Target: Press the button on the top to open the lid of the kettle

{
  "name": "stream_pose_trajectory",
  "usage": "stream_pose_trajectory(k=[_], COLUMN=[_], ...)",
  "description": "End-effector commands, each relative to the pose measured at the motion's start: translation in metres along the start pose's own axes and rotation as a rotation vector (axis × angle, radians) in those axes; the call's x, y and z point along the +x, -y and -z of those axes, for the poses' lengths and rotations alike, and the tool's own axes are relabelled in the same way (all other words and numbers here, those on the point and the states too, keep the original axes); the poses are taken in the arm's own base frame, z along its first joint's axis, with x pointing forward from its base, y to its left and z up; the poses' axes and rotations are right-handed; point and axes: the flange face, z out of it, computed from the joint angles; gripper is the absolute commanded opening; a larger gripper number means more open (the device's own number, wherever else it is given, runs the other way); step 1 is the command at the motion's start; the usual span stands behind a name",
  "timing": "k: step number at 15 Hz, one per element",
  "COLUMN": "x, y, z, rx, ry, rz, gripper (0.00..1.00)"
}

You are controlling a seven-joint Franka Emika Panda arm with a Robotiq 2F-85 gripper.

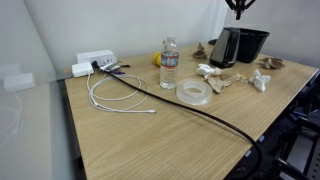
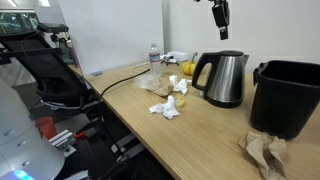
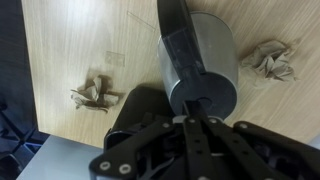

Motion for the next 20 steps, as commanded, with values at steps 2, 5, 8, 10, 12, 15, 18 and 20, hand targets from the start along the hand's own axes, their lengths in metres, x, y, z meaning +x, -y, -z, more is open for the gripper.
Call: stream_pose_trajectory(k=[2, 5, 8, 10, 12, 15, 18, 20], x=[0.003, 0.007, 0.011, 0.015, 0.018, 0.024, 0.030, 0.031], y=[0.004, 0.008, 0.014, 0.018, 0.022, 0.023, 0.021, 0.022], z=[-0.011, -0.016, -0.019, -0.021, -0.023, -0.029, -0.035, -0.037], rx=[-0.044, -0.042, -0.035, -0.034, -0.035, -0.050, -0.063, -0.067], ry=[0.012, 0.028, 0.034, 0.038, 0.042, 0.057, 0.075, 0.081], rz=[-0.027, -0.033, -0.039, -0.042, -0.046, -0.055, -0.076, -0.080], gripper=[0.00, 0.00, 0.00, 0.00, 0.00, 0.00, 0.00, 0.00])
